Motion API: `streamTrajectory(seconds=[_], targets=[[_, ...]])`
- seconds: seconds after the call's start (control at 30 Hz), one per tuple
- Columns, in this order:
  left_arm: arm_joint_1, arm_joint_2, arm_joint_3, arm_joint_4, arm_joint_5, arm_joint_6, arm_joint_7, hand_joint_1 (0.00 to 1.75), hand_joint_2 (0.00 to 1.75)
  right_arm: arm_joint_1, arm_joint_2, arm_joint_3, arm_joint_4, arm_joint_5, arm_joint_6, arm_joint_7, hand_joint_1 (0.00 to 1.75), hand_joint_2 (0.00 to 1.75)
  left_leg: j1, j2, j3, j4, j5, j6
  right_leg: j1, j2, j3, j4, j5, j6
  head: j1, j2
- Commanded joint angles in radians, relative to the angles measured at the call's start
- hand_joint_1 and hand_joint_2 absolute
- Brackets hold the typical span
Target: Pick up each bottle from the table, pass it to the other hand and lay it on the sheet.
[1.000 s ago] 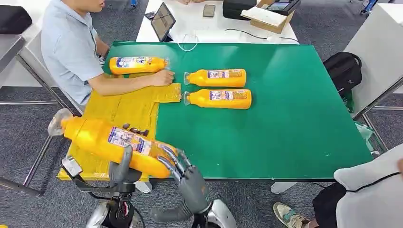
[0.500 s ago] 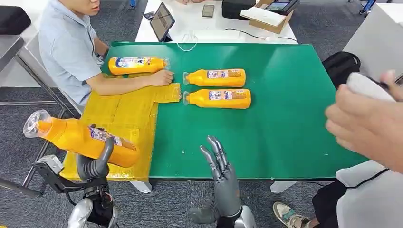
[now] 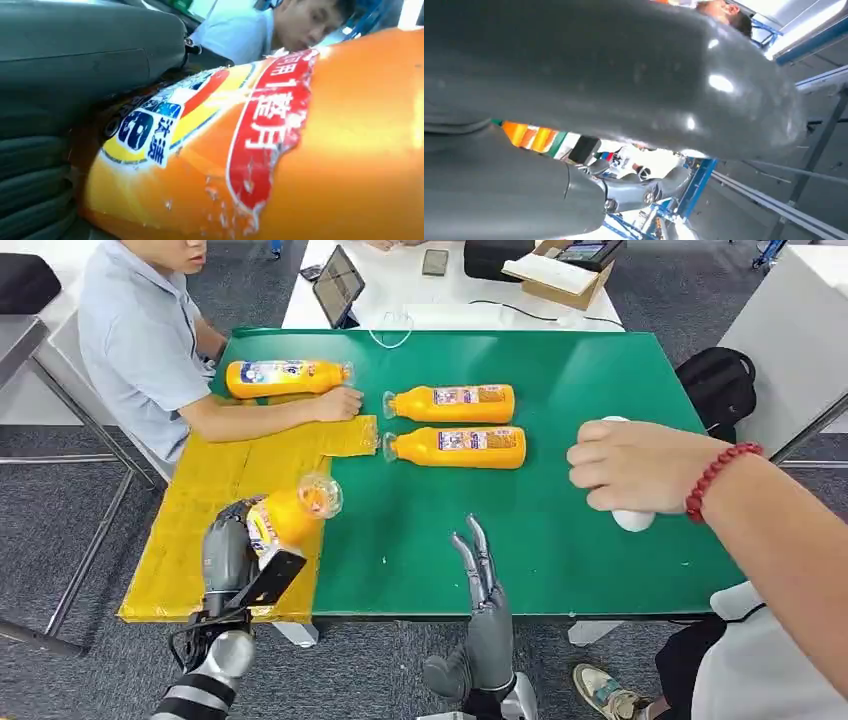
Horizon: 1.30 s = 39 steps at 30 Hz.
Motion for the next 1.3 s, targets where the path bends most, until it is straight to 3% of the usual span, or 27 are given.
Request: streamTrajectory(seconds=[0.03,0.13,0.53,0.57,0.6,0.63,0.67,0.7,0.73,0.87,0.93,1.3], targets=[[-0.301,0.030,-0.092,0.628,-0.363,-0.020,0.222,1.75,1.75,-0.104,-0.006,0.105,0.161,-0.071,-0.001,0.001,0.00,0.00,0.002,-0.003,0.004,-0.002,0.001,-0.002,0.002,-0.003,0.005,-0.002,0.000,-0.003,-0.001,0.000],[-0.370,0.037,-0.133,0.720,-0.463,-0.085,0.324,1.75,1.75,-0.118,0.001,0.106,0.183,-0.090,-0.001,0.001,0.00,0.00,0.001,-0.003,0.002,-0.001,0.001,-0.001,0.002,-0.003,0.003,-0.001,0.000,-0.002,0.000,0.000],[-0.386,0.015,-0.139,0.741,-0.491,-0.164,0.382,1.75,1.75,-0.109,0.007,0.090,0.195,-0.090,-0.001,0.001,0.00,0.00,0.001,0.000,0.006,0.000,0.000,-0.002,0.001,0.000,0.006,0.001,0.000,-0.002,-0.001,0.000],[-0.386,0.015,-0.139,0.741,-0.491,-0.164,0.382,1.57,1.75,-0.109,0.007,0.090,0.195,-0.090,-0.001,0.001,0.00,0.00,0.002,0.000,0.007,-0.001,0.000,-0.002,0.002,0.000,0.006,0.001,0.000,-0.003,-0.001,0.000],[-0.390,0.005,-0.136,0.749,-0.487,-0.196,0.385,0.45,0.00,-0.110,0.007,0.088,0.200,-0.091,-0.001,0.001,0.00,0.00,0.002,0.000,0.007,-0.001,0.000,-0.002,0.002,0.000,0.006,0.001,0.000,-0.002,-0.001,0.000],[-0.386,-0.009,-0.117,0.740,-0.456,-0.235,0.352,0.07,0.00,-0.107,0.007,0.083,0.198,-0.089,-0.001,0.001,0.00,0.00,0.002,0.000,0.007,-0.001,0.000,-0.002,0.003,0.001,0.007,0.000,0.001,-0.003,-0.001,0.000],[-0.384,-0.018,-0.098,0.737,-0.424,-0.262,0.323,0.00,0.00,-0.106,0.007,0.080,0.198,-0.087,-0.001,0.001,0.00,0.00,0.001,-0.001,0.007,-0.001,0.000,-0.002,0.002,0.000,0.007,0.000,0.000,-0.002,-0.001,0.000],[-0.378,-0.036,-0.060,0.728,-0.360,-0.311,0.269,0.00,0.00,-0.104,0.006,0.074,0.195,-0.082,-0.001,0.001,0.00,0.00,0.002,-0.001,0.008,-0.001,0.000,-0.002,0.002,-0.001,0.008,0.000,0.001,-0.003,-0.001,0.000],[-0.364,-0.061,0.029,0.702,-0.196,-0.453,0.132,0.00,0.00,-0.103,0.002,0.074,0.189,-0.089,-0.001,0.001,0.00,0.00,0.001,-0.002,0.008,-0.001,0.000,-0.001,0.001,-0.001,0.008,0.001,0.000,-0.002,-0.001,0.000],[-0.321,-0.080,0.086,0.633,-0.048,-0.556,0.006,0.00,0.00,-0.103,-0.006,0.075,0.186,-0.091,-0.001,0.001,0.00,0.00,0.002,-0.002,0.010,-0.001,0.001,-0.002,0.002,-0.001,0.010,-0.001,0.001,-0.003,-0.001,0.000],[-0.285,-0.088,0.064,0.557,0.060,-0.671,-0.046,0.00,0.00,-0.101,-0.003,0.066,0.191,-0.082,-0.001,0.001,0.00,0.00,0.000,-0.013,0.015,-0.003,0.002,-0.001,0.001,-0.012,0.019,-0.002,-0.001,-0.003,-0.001,0.000],[-0.260,-0.086,0.036,0.501,0.118,-0.717,-0.067,0.00,0.00,-0.099,-0.003,0.062,0.194,-0.081,-0.001,0.001,0.00,0.00,-0.001,-0.012,0.019,-0.002,0.000,-0.001,-0.001,-0.010,0.022,0.000,-0.004,-0.002,-0.001,0.000]])
